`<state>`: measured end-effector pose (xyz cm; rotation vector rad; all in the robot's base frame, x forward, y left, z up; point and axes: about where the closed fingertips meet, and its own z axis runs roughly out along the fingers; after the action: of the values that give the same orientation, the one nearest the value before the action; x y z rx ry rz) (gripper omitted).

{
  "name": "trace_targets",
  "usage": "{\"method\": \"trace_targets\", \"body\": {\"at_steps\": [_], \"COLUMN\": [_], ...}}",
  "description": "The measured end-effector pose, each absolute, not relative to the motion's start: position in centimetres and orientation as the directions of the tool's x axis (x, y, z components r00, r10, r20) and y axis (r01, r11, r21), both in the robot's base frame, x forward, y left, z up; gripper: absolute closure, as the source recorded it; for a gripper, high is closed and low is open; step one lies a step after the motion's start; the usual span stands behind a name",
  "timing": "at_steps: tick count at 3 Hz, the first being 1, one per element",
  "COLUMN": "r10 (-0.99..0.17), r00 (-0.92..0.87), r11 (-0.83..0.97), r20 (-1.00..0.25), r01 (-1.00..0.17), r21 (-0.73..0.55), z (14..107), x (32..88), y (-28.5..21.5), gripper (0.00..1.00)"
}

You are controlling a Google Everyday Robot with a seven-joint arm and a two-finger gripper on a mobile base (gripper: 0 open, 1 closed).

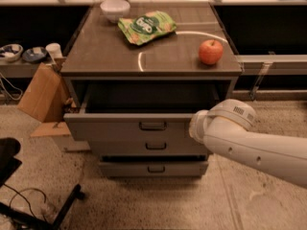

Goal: Close top drawer

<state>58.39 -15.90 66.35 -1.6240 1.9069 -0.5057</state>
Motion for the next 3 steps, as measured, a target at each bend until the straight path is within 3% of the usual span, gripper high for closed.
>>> {"method": "trace_targets", "body": {"at_steps": [2, 3], "r10": [-0.982, -0.982], "r00": [-0.086, -0.086], "r11": [0.178, 0.178], "r20": [-0.170, -0.170], "r01": [-0.734, -0.734], "r21": [-0.655, -0.655], "z": [66.6, 66.6], "x": [61.5, 61.4], "y": [-16.6, -16.6], "gripper": [1.00, 0.84]}}
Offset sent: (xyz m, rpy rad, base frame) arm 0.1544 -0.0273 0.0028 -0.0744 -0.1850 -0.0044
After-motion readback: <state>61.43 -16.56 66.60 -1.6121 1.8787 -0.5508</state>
